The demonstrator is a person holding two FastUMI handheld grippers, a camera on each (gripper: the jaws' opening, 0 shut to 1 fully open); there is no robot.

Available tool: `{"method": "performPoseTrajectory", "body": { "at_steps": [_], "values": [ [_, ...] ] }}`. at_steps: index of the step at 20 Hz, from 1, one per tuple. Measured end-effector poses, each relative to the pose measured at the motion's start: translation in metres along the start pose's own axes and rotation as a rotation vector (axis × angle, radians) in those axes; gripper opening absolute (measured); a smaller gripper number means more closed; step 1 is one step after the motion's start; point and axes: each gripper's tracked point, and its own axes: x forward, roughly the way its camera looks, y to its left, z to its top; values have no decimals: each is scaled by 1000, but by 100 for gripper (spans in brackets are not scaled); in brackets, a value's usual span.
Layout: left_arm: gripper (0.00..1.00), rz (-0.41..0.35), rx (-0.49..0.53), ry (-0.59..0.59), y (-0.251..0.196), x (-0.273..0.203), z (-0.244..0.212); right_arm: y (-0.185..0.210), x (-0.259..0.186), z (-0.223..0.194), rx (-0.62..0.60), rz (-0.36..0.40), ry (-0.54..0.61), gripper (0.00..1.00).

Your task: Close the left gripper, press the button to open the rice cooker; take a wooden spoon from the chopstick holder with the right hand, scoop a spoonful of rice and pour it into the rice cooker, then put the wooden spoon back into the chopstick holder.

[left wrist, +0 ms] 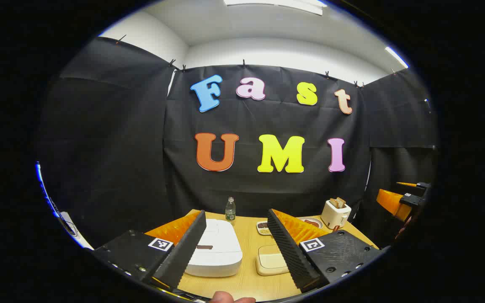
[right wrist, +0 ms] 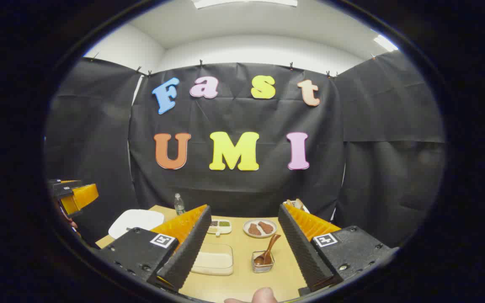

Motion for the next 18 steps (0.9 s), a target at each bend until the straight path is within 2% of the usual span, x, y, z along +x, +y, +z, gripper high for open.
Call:
{"method": "performPoseTrajectory", "body": {
  "at_steps": [18],
  "values": [
    [94,19,3,20,12,15,-6,4,20,7,8,-8,-14,100]
  ]
}}
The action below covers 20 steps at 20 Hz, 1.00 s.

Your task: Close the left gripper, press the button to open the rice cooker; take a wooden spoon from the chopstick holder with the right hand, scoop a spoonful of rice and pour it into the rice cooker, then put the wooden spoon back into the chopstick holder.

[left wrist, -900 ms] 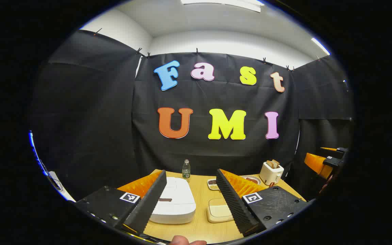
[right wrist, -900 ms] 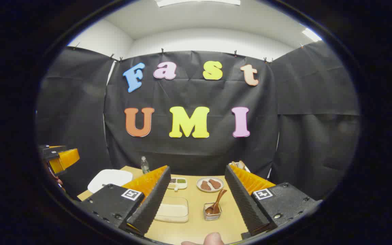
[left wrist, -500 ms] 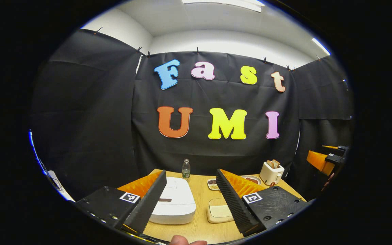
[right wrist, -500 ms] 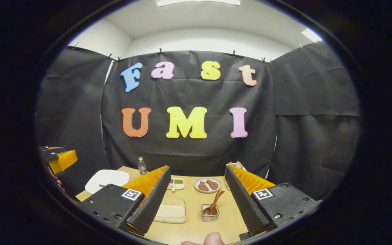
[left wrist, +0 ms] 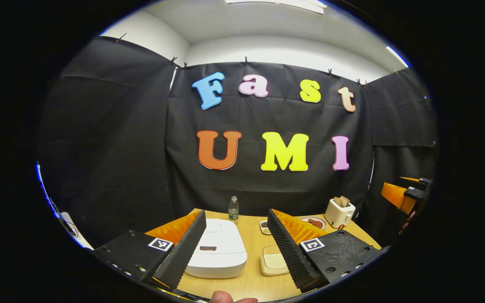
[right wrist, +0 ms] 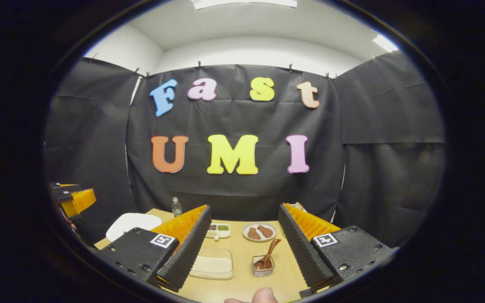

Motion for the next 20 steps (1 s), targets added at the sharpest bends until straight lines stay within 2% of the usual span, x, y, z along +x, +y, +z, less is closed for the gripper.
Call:
{"method": "performPoseTrajectory", "body": {
  "at_steps": [7,15,18,20],
  "values": [
    [94,9,-6,37,4,7,-7,-7,9,-2,15,-9,3,100],
    [92,55,9,117,19,25,-19,-11,28,-6,15,5,4,100],
    [57,79,1,189,34,39,-31,-13,38,-6,21,11,2,100],
    [47,83,-19,253,42,47,-44,-15,43,-9,28,12,4,100]
  ]
}}
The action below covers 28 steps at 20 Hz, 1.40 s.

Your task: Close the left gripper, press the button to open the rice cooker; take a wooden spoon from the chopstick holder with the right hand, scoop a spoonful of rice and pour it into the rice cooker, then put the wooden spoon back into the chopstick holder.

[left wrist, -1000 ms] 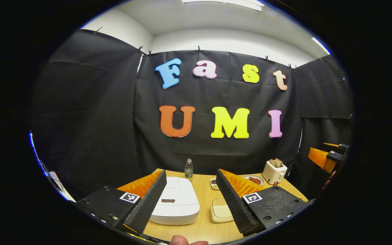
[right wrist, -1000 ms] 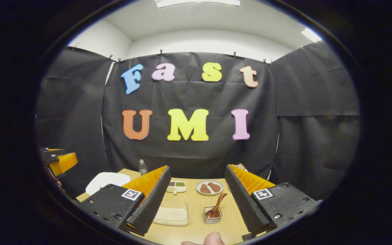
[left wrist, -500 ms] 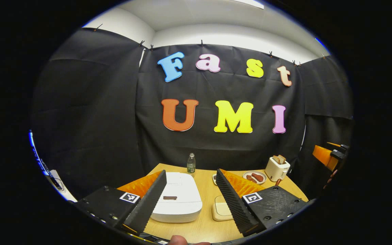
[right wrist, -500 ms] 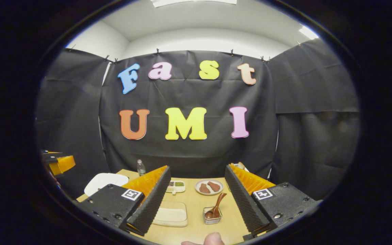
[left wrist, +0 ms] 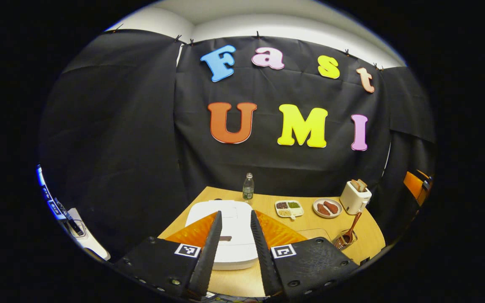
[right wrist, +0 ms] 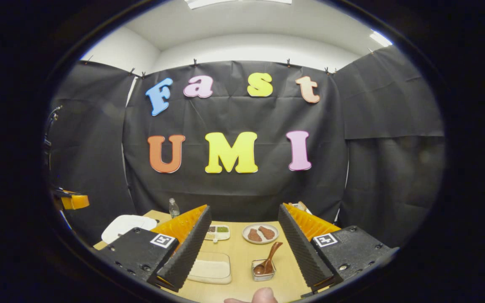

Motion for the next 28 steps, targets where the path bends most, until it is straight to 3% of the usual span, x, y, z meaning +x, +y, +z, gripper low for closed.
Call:
{"method": "performPoseTrajectory", "body": {
  "at_steps": [1,2,3,4,8,17,28],
  "values": [
    [46,-1,-22,31,3,0,-4,-2,4,-1,3,-2,2,100],
    [17,3,-44,58,8,7,-6,-4,7,-2,5,-5,3,100],
    [21,-8,-60,93,9,12,-9,-6,9,-3,8,-9,4,100],
    [2,-15,-66,132,12,21,-14,-9,12,-4,11,-14,6,100],
    [0,-49,-120,254,21,41,-32,-19,24,-15,22,-30,32,100],
    [0,-77,-234,579,44,107,-116,-37,47,-42,14,-59,110,100],
    [0,-54,-219,696,46,127,-150,-37,66,-52,-3,-54,148,100]
  ]
}}
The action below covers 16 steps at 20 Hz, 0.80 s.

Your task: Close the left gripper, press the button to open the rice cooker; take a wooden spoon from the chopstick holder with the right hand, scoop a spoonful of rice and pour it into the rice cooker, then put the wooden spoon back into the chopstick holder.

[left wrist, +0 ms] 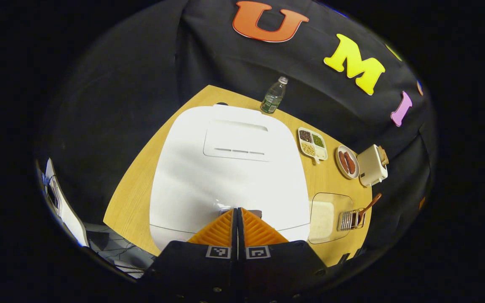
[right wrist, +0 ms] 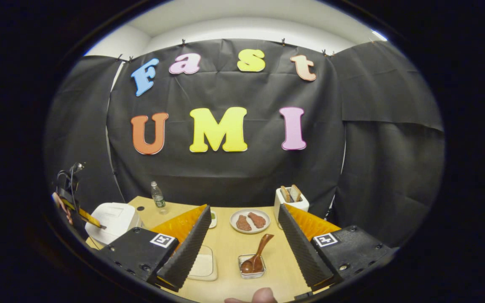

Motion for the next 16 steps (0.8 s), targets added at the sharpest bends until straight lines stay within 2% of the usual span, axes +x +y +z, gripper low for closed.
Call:
{"method": "performPoseTrajectory", "body": {
  "at_steps": [6,9,12,16],
  "values": [
    [0,22,-15,43,3,5,-8,3,1,-11,20,13,22,100],
    [0,8,-13,29,1,4,-7,5,-3,-14,27,20,29,100],
    [0,1,-42,-28,0,-7,2,-1,-9,-8,15,18,19,100],
    [0,-20,-27,-209,-12,-41,42,-11,-15,2,10,1,-7,100]
  ]
}}
